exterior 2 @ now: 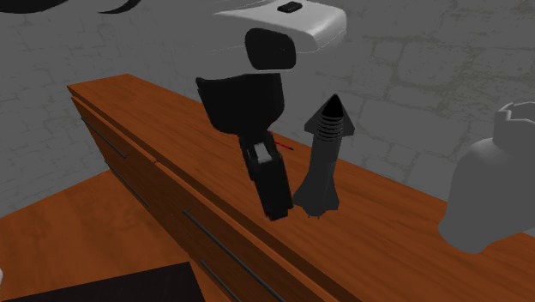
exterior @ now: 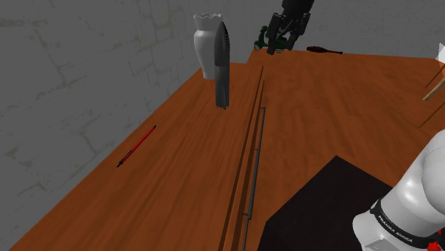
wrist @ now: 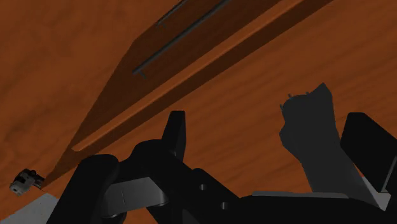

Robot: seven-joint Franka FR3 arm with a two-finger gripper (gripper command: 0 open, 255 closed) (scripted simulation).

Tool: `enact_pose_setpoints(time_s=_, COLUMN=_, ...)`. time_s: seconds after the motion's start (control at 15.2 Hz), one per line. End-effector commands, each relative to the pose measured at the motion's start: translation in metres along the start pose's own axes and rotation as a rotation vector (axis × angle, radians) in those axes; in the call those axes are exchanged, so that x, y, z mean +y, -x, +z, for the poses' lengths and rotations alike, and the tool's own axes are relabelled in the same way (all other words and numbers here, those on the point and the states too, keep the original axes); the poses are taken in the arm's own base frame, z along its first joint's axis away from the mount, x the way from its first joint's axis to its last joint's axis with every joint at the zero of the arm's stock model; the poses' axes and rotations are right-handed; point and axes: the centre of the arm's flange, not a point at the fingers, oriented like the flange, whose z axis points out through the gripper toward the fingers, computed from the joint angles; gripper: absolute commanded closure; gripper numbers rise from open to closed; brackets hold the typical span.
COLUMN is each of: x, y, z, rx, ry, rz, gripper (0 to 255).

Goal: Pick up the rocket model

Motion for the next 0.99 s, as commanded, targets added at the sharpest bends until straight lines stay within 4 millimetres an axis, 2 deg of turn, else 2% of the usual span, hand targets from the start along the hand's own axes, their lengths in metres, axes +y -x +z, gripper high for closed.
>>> enact_pose_setpoints(time_s=0.0, x=-0.012, y=-0.017, z=-0.007, rx=0.038, ry=-0.02, rz=-0.025, gripper=0)
enact_pose_setpoints(time_s=0.46, x=-0.046, y=-0.075, z=-0.028, rx=0.164, ry=-0.087, rz=-0.109, gripper=0)
enact_pose_setpoints(time_s=0.92, x=-0.083, y=-0.127, z=-0.059, rx=0.291, ry=-0.154, rz=-0.193, gripper=0)
